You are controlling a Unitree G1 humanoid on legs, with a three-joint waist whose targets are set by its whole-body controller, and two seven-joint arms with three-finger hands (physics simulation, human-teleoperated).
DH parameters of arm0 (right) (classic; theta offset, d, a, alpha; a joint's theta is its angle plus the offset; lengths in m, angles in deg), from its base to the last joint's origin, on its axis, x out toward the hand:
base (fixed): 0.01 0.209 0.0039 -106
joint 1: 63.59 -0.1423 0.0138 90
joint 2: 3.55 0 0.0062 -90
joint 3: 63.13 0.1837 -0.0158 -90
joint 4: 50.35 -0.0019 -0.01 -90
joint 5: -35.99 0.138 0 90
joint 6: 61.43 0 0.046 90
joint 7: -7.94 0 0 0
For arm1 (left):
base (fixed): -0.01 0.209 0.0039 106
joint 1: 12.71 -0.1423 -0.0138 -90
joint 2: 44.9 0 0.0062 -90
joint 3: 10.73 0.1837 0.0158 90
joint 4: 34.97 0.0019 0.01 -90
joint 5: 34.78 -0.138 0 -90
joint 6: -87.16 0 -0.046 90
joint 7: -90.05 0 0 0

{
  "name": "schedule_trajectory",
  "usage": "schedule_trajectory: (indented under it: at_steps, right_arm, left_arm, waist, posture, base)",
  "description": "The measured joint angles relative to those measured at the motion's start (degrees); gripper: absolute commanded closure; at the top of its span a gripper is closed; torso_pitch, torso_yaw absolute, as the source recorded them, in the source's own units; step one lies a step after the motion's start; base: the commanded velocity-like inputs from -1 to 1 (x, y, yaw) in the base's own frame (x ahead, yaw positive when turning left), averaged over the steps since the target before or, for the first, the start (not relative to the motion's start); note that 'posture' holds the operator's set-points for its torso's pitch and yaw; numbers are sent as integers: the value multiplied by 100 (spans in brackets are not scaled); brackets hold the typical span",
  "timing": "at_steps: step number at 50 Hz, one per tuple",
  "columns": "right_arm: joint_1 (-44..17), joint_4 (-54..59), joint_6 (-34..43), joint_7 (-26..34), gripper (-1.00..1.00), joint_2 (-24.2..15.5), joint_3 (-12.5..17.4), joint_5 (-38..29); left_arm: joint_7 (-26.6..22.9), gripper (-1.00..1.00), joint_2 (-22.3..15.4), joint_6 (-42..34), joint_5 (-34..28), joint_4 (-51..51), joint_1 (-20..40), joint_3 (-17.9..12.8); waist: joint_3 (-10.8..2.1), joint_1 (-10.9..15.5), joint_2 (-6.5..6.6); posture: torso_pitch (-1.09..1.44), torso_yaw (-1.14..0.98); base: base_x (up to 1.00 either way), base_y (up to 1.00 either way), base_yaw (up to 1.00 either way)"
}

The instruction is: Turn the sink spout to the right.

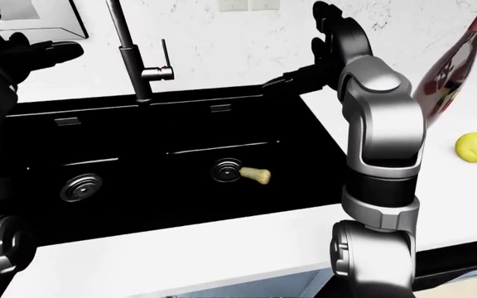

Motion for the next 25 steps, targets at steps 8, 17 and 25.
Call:
schedule_trajectory:
  at_steps: [8,17,25]
  right_arm:
    - [-10,-14,17,8,-100,-2,-9,-11]
    - [-62,53,34,13,-100,1,-29,-24]
    - [-171,102,64,41,-100,11,-79,-73]
  left_arm:
    - [13,-100,25,-34,10,-21,-22,30]
    - [11,-100,28,-86,15,-43,-14,38]
    - [-3,-100,-2,-107,6,-24,66,40]
  waist:
    - [-168,22,5]
    - [-379,15,29]
    - [-582,3,58]
  posture:
    - [-13,0]
    - [-18,0]
    - [-23,0]
  base:
    - [0,0,0]
    - [0,0,0]
    - [0,0,0]
